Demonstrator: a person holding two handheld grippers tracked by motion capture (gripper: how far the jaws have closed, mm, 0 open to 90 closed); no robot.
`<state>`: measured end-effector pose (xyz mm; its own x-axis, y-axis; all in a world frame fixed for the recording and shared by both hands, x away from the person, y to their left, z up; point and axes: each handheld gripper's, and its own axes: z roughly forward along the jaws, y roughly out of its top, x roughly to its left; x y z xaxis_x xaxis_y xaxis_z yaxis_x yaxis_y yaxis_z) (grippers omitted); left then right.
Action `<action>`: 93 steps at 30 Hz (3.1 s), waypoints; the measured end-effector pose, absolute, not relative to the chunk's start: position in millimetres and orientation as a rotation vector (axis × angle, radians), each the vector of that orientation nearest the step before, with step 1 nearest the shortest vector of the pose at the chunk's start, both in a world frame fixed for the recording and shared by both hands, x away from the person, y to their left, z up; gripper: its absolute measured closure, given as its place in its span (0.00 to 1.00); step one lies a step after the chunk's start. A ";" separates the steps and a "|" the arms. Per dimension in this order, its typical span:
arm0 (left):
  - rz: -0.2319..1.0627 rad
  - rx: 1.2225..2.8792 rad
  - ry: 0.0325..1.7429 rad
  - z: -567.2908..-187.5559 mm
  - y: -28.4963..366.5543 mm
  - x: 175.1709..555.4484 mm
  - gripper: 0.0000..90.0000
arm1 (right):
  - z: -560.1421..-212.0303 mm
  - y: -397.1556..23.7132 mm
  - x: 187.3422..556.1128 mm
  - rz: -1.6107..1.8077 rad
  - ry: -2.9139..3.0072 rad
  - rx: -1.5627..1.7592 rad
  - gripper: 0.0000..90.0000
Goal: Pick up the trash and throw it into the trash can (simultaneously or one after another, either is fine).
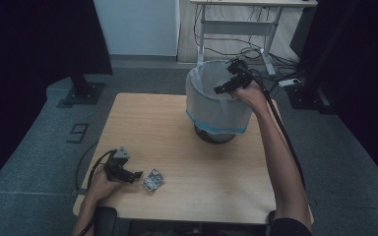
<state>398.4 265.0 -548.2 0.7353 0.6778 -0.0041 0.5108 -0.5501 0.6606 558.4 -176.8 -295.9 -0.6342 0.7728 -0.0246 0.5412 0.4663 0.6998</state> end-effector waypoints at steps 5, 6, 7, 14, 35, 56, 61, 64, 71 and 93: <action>0.332 2.279 0.892 -548.2 264.9 398.4 0.00 | -295.1 -179.0 556.5 0.977 2.374 1.114 0.07; 0.331 2.279 0.892 -548.2 264.9 398.4 0.00 | -294.1 -179.8 554.9 0.986 2.374 1.110 0.03; 0.331 2.278 0.893 -548.2 264.9 398.4 0.00 | -293.3 -180.4 553.4 0.989 2.367 1.104 0.00; 0.332 2.278 0.893 -548.3 264.9 398.4 0.00 | -285.1 -188.3 539.3 1.041 2.332 1.076 0.00; 0.333 2.279 0.892 -548.2 264.9 398.4 0.00 | -273.7 -221.4 487.5 1.062 2.304 1.028 0.00; 0.333 2.277 0.897 -548.2 264.7 398.2 0.00 | -313.3 -265.0 441.7 1.117 2.262 1.083 0.00; 0.333 2.279 0.897 -548.0 264.7 398.0 0.00 | -332.5 -276.1 433.3 1.107 2.248 1.106 0.00; 0.332 2.280 0.894 -548.0 265.0 397.7 0.00 | -341.0 -278.6 430.5 1.098 2.249 1.106 0.00; 0.335 2.278 0.893 -548.2 265.0 397.5 0.00 | -379.9 -283.9 422.6 1.028 2.270 1.110 0.01; 0.338 2.272 0.907 -548.3 264.0 397.0 0.00 | -501.7 -286.6 392.0 0.981 2.290 1.191 0.00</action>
<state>397.0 264.0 -548.3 0.7262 0.6875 -0.0045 0.5174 -0.5422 0.6620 392.0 -286.6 -501.7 -0.5699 0.8216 -0.0120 0.5583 0.3979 0.7280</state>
